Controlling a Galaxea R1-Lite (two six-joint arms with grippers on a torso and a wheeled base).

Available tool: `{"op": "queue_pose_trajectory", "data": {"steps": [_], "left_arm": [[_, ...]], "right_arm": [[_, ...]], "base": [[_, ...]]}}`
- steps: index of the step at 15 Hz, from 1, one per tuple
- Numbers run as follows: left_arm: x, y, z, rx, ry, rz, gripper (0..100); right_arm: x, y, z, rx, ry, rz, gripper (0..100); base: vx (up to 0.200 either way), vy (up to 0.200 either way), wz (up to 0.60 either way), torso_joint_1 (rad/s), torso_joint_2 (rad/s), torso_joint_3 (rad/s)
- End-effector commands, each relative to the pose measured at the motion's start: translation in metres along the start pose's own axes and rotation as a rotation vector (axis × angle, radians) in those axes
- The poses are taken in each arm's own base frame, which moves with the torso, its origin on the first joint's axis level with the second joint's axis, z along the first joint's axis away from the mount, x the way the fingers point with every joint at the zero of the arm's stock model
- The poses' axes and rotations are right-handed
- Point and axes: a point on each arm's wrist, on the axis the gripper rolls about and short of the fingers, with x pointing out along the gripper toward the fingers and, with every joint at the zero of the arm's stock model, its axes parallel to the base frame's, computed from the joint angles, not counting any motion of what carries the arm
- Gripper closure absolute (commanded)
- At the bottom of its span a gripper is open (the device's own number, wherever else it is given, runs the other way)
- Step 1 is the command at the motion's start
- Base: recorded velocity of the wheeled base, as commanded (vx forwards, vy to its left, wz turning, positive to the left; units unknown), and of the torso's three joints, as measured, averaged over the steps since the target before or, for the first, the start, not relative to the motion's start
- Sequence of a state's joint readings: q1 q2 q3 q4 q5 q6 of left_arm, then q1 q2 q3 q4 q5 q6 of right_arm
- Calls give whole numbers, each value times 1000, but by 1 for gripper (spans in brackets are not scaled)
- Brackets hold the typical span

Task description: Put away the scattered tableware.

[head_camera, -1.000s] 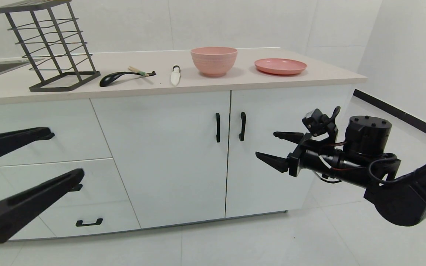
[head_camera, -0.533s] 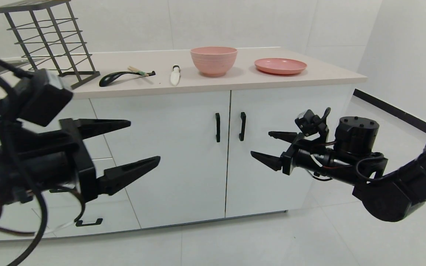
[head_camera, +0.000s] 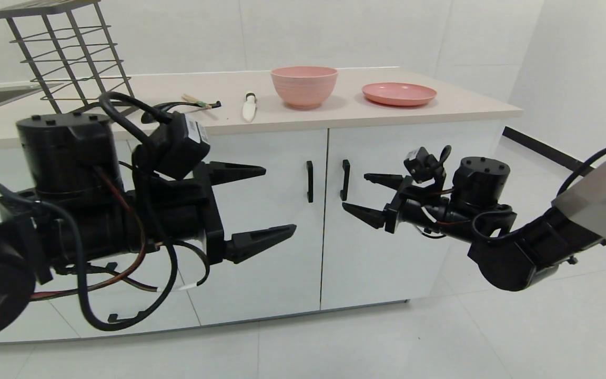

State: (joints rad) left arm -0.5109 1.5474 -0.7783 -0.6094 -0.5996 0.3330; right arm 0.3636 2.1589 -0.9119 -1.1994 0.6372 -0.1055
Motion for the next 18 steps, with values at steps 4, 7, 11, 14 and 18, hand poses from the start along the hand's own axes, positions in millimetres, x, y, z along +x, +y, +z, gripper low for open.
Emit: {"op": "queue_pose_trajectory", "data": {"steps": [4, 7, 11, 14, 18], "left_arm": [[33, 8, -30, -56, 38, -27, 0], [45, 10, -29, -82, 29, -42, 0], [54, 12, -28, -98, -1, -43, 0], [57, 14, -24, -81, -24, -36, 0], [59, 15, -26, -84, -21, -38, 0]], "right_arm": [[15, -25, -13, -13, -16, -32, 0], [25, -29, -37, 10, 14, -25, 0], [45, -39, -54, -1, 0, -18, 0], [52, -39, -54, -12, -18, 13, 0], [56, -41, -48, -27, -38, 18, 0]], "base": [[0, 0, 0, 0, 0, 0], [0, 0, 0, 0, 0, 0], [0, 0, 0, 0, 0, 0], [0, 0, 0, 0, 0, 0], [0, 0, 0, 0, 0, 0]]}}
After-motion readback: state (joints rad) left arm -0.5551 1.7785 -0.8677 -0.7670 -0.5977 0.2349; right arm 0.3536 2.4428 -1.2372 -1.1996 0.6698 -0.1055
